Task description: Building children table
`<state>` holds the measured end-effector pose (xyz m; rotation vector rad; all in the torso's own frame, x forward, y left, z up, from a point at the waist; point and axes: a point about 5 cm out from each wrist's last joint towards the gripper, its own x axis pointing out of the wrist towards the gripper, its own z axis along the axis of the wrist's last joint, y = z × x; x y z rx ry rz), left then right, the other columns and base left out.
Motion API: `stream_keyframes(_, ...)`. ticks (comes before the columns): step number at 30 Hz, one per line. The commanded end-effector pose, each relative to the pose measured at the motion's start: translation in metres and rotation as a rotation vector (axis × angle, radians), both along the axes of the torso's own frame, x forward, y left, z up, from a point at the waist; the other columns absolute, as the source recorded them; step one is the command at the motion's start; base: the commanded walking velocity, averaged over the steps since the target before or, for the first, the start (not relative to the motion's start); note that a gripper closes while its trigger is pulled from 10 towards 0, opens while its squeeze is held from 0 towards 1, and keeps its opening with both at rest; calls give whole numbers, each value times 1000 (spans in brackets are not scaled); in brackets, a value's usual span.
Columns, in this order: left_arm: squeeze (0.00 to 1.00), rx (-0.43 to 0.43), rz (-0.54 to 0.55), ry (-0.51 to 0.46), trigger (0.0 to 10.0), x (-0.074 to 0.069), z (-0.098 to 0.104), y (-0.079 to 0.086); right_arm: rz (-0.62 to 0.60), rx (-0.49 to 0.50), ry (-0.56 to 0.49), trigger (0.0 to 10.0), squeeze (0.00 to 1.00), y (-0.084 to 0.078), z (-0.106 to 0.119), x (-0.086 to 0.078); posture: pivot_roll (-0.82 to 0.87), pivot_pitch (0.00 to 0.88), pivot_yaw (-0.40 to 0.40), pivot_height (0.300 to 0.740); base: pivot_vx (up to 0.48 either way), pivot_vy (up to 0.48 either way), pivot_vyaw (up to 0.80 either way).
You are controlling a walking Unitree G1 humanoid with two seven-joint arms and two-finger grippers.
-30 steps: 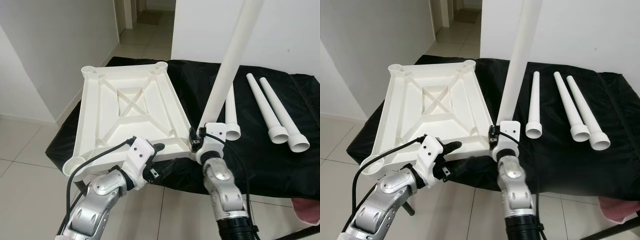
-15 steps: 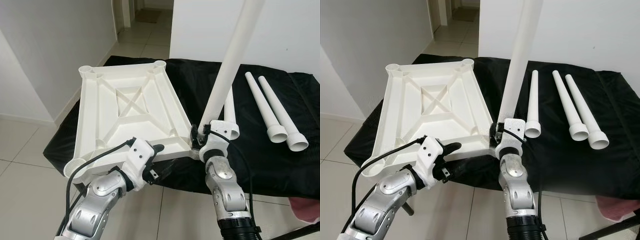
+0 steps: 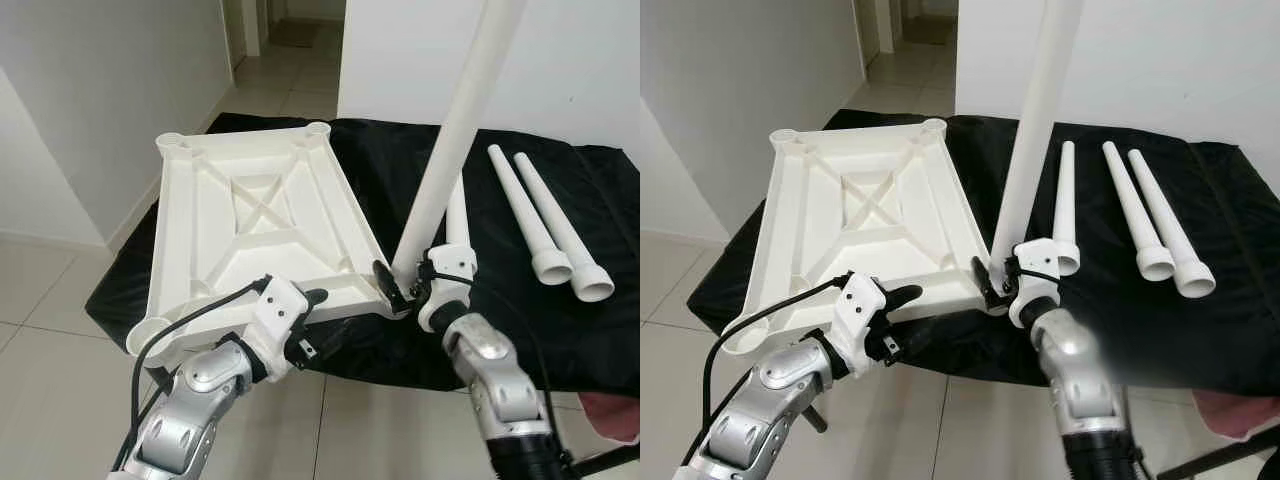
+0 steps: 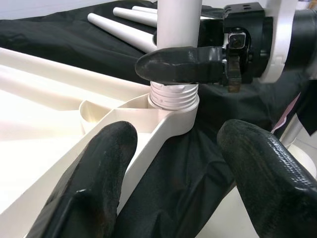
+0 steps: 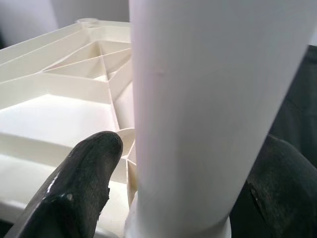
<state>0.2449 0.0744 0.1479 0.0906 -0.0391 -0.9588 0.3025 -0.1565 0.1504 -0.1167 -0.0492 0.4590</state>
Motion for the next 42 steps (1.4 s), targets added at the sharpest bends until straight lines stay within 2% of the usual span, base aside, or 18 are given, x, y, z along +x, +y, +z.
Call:
stream_keyframes(1, 0, 9, 17, -5, 10000, 1, -1, 0, 61, 4, 11, 10000, 0, 3, -3, 1, -49, 22, 27, 740, 0, 0, 0)
stream_keyframes(7, 0, 6, 14, -6, 10000, 2, 0, -1, 211, -67, 50, 10000, 0, 4, -10, 10, -51, 22, 38, 740, 0, 0, 0)
stream_keyframes(12, 0, 6, 14, -6, 10000, 2, 0, -1, 241, -70, 60, 10000, 0, 4, -11, 11, -51, 22, 38, 740, 0, 0, 0)
stream_keyframes(13, 0, 5, 14, -8, 10000, 3, 1, -1, 254, -75, 67, 1882, 0, 3, -12, 14, -49, 22, 37, 740, 0, 0, 0)
stream_keyframes(14, 0, 5, 14, -8, 10000, 3, 1, -1, 254, -75, 67, 1882, 0, 3, -12, 14, -49, 22, 37, 740, 0, 0, 0)
stream_keyframes(15, 0, 5, 17, -10, 10000, 3, 1, -1, 263, -78, 74, 0, 0, -1, -14, 16, -46, 24, 36, 740, 0, 0, 0)
stream_keyframes(17, 0, 4, 21, -13, 10000, 4, 2, 0, 273, -74, 89, 0, 0, -7, -19, 16, -47, 27, 37, 740, 0, 0, 0)
stream_keyframes(22, 0, 2, 22, -11, 10000, 3, 2, 0, 272, -69, 95, 0, 0, -9, -22, 14, -50, 30, 37, 740, 0, 0, 0)
stream_keyframes(23, 0, 3, 21, -10, 10000, 3, 2, 0, 250, -58, 98, 2235, 0, -10, -23, 13, -51, 31, 36, 740, 0, 0, 0)
stream_keyframes(25, 0, 3, 20, -9, 10000, 3, 1, 0, 227, -49, 103, 2235, 0, -11, -24, 12, -52, 31, 35, 740, 0, 0, 0)
stream_keyframes(26, 0, 3, 20, -9, 10000, 3, 1, 0, 193, -46, 108, 10000, 0, -10, -25, 10, -53, 32, 34, 740, 0, 0, 0)
stream_keyframes(33, 0, 5, 20, -8, 10000, 2, 1, 0, 62, 14, 102, 10000, 0, -4, -23, 6, -53, 31, 33, 740, 0, 0, 0)
stream_keyframes(36, 0, 8, 17, -6, 10000, 2, 0, 0, -69, 80, 117, 10000, 0, 2, -22, 4, -53, 31, 34, 740, 0, 0, 0)
stream_keyframes(40, 0, 9, 16, -6, 10000, 1, 0, 0, -156, 111, 122, 10000, 0, 6, -21, 1, -52, 30, 33, 740, 0, 0, 0)
stream_keyframes(42, 0, 11, 16, -7, 10000, 2, 0, 0, -245, 137, 120, 10000, 0, 12, -20, -1, -49, 29, 30, 740, 0, 0, 0)
